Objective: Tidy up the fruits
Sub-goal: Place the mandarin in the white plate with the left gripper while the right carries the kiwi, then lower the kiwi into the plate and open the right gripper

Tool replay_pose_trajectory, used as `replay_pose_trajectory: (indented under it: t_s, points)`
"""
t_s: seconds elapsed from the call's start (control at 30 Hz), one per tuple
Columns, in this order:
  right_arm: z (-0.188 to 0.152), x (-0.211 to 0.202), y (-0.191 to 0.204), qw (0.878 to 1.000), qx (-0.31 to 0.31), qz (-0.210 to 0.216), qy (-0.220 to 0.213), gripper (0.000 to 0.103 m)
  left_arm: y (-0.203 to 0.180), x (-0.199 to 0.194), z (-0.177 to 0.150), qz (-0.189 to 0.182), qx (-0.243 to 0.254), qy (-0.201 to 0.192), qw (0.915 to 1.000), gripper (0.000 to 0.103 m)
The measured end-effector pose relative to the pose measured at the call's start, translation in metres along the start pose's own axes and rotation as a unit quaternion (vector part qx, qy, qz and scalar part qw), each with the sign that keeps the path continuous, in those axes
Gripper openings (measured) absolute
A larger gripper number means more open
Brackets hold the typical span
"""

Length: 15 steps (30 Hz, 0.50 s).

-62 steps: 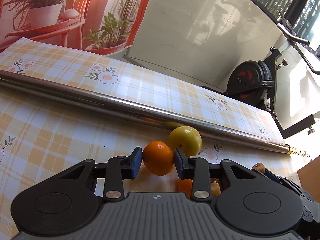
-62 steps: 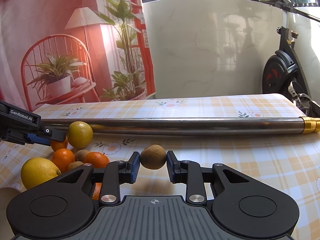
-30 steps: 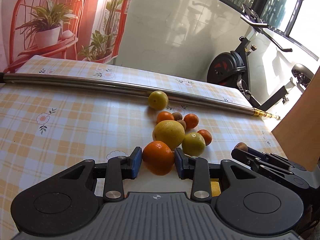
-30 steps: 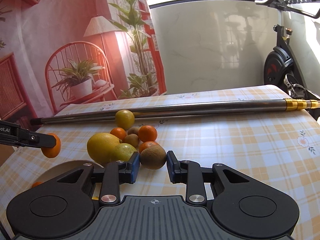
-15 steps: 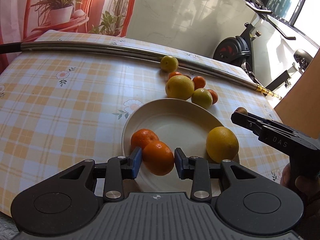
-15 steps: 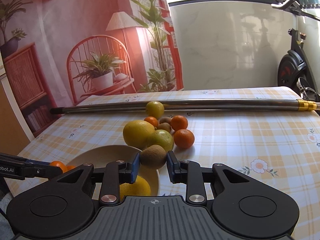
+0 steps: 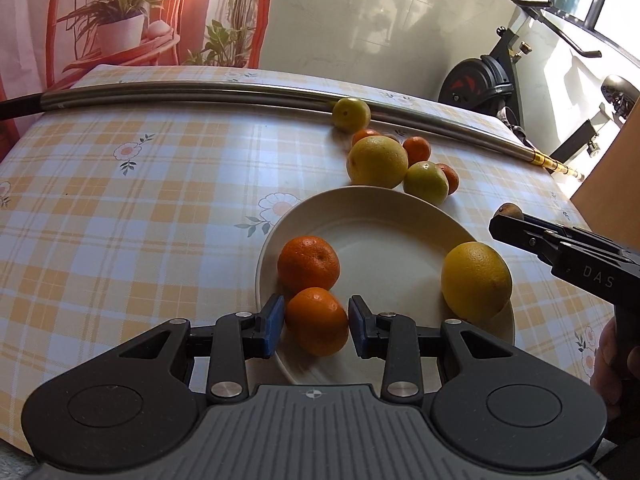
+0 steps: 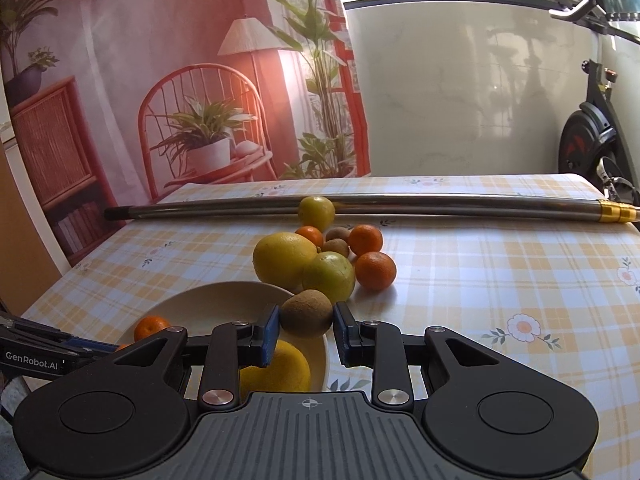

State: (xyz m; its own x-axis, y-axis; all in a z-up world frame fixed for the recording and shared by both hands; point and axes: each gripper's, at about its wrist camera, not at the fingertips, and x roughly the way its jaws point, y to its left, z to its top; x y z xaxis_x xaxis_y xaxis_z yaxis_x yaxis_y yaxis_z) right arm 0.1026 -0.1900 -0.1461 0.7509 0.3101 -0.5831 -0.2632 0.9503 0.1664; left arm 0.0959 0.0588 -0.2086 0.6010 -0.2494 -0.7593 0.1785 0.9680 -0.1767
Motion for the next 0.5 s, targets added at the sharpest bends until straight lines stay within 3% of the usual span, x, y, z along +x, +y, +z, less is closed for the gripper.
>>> replay_pose_trajectory:
  t_s: [0.5]
  points:
    - [0.0, 0.015, -0.003, 1.0, -0.005, 0.003, 0.001, 0.026, -0.004, 0.009, 0.007, 0.021, 0.008, -0.034, 0.9992, 0.037]
